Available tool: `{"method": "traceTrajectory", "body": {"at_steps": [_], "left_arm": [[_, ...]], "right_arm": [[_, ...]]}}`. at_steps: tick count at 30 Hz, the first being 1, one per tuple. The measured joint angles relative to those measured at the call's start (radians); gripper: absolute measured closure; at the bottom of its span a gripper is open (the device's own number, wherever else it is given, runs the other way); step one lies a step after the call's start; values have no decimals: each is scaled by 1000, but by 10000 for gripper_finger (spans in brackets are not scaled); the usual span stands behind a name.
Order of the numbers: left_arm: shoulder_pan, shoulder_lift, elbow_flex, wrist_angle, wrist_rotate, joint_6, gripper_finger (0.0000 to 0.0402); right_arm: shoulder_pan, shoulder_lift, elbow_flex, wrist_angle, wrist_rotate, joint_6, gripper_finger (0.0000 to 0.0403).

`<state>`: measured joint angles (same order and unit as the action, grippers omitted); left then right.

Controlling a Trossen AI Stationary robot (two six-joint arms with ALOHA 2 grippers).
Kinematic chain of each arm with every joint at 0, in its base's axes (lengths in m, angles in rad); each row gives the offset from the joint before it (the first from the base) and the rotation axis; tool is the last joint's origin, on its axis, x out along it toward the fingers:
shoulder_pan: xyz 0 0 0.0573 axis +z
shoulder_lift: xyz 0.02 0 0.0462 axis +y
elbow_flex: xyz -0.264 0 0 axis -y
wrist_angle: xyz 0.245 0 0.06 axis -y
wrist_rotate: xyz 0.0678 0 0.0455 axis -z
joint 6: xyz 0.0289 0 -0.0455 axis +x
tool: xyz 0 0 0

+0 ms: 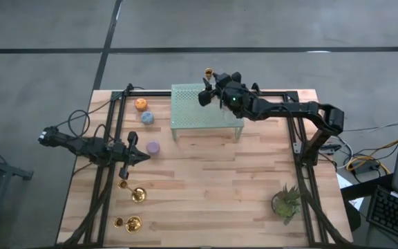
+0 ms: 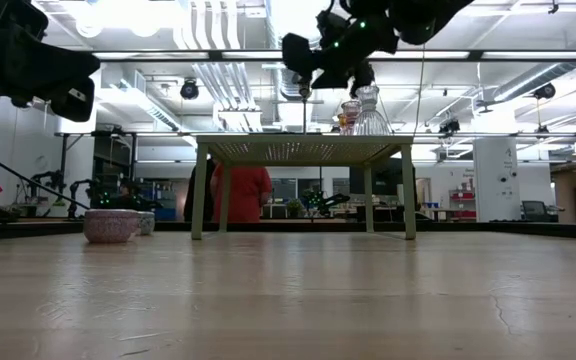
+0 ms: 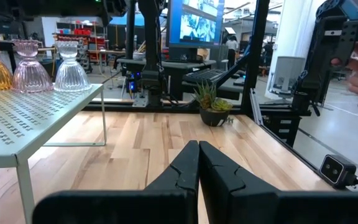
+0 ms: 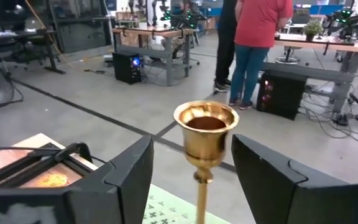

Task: Pick & Place candle stick holders
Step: Put the top gold candle holder on the shelf

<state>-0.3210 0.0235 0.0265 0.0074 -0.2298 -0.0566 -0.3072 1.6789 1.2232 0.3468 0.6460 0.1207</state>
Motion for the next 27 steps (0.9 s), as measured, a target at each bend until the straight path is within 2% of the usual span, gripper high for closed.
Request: {"method": "traceTrajectory", "body": {"at_steps": [3,8,18,27], "left_arm": [[0,0,0,0,0,0,388],[0,0,0,0,0,0,388],[0,0,0,0,0,0,388],[0,0,0,0,0,0,388]], "right_arm": [[30,-12,0,0,-8,-17,188],[101,-25,0,1,-121,-70,188],[322,-27,0,0,-530,-162,192],[489,-28,-6,-59,-544,-229,212]]}}
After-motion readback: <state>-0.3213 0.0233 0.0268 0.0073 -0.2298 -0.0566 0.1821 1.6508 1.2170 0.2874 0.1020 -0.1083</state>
